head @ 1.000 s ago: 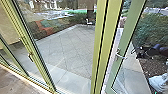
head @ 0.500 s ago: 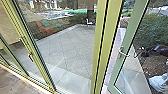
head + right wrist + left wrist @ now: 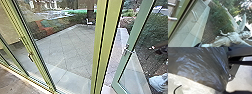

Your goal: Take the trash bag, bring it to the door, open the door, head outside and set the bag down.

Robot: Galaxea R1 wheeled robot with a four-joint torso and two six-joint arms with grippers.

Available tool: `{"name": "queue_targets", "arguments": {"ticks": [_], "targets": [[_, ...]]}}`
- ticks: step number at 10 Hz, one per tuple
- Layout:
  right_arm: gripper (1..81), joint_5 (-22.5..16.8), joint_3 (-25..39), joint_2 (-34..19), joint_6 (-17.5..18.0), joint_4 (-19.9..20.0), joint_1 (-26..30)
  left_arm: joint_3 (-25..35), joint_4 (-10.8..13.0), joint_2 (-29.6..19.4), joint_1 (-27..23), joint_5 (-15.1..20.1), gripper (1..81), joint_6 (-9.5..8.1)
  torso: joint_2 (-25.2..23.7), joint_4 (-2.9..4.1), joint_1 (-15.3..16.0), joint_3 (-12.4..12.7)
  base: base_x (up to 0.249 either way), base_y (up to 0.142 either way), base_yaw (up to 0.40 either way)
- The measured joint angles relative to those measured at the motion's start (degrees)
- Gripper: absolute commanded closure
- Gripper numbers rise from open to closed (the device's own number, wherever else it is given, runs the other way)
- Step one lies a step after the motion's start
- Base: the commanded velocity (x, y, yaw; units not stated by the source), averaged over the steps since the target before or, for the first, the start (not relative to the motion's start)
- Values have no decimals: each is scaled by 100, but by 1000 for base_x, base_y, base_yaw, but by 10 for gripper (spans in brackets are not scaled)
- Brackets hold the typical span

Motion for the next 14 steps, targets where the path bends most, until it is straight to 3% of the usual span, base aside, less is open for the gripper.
{"name": "queue_targets", "arguments": {"ticks": [3,8,11,14], "targets": [[10,422,-279,-477,-200,-96,5,0,-4,1,0,0,811,0,0,0,0,0,0,0,0],[10,1235,-1291,-738,-254,-201,-344,0,-4,-13,17,-10,811,0,0,0,0,0,0,0,0],[10,1313,-1869,-686,-236,-183,-329,0,-4,-18,33,-24,811,0,0,0,0,0,0,0,0],[10,1724,-2708,-338,-306,-190,-239,0,-4,-16,80,-24,811,0,2,0,0,0,0,0,0]]}}
